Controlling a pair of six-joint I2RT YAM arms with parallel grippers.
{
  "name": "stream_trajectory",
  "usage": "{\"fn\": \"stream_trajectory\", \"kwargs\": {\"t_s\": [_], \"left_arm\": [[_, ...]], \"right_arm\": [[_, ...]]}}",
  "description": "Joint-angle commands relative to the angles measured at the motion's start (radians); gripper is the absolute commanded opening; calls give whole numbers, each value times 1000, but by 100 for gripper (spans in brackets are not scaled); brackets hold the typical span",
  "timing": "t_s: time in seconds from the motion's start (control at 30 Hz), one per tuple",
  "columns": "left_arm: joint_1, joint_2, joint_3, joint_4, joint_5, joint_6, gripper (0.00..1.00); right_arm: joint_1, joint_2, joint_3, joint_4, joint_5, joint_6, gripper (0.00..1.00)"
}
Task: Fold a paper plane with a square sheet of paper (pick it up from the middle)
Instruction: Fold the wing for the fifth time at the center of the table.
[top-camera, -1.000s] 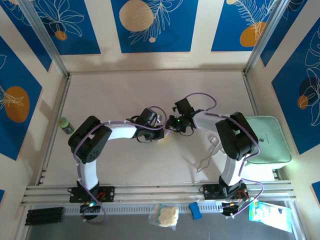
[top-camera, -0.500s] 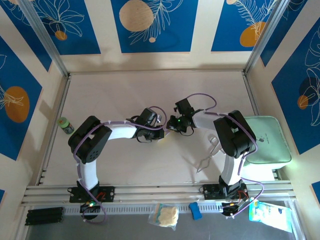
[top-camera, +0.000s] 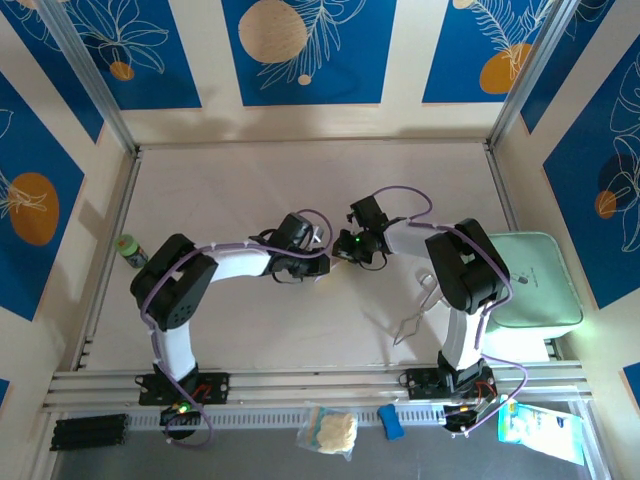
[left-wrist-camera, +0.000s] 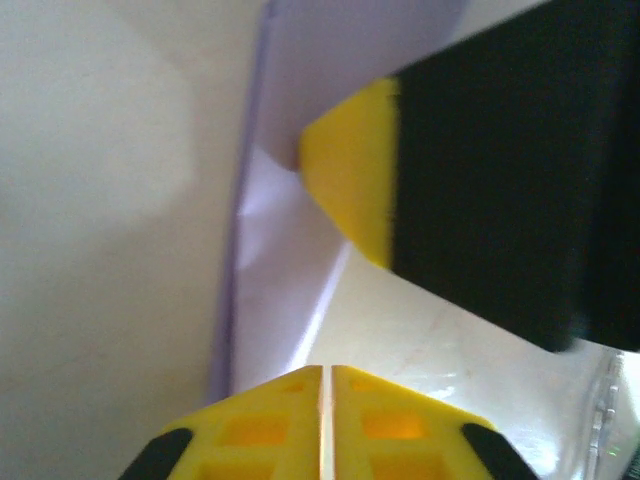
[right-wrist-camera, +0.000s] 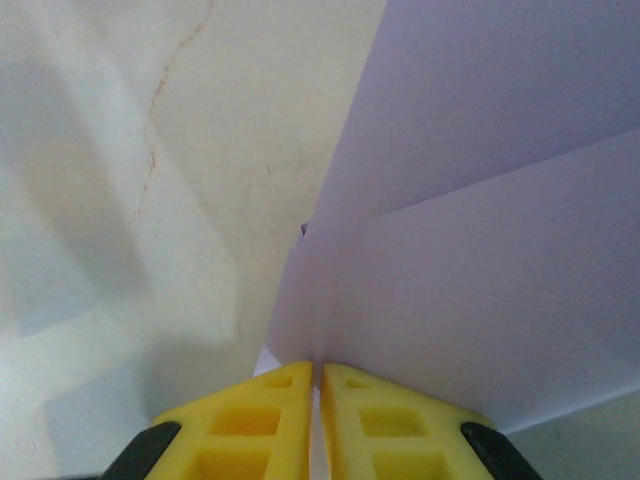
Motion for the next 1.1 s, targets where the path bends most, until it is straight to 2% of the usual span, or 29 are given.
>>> {"fn": "stream_trajectory", "kwargs": {"t_s": [0.0, 0.6, 0.9, 1.07], "left_arm": [[11, -33, 15, 21, 51, -1, 14], [48, 73, 31, -21, 29, 24, 13], [77, 60, -36, -54, 47, 59, 7], [97, 23, -59, -105, 89, 123, 7]], "right_arm": [[-4, 60, 0, -36, 5, -37, 14], [-10, 101, 26, -91, 9, -75, 14], [-15, 119, 57, -152, 26, -97, 14], [-20, 141, 88, -210, 41, -108, 14]]}}
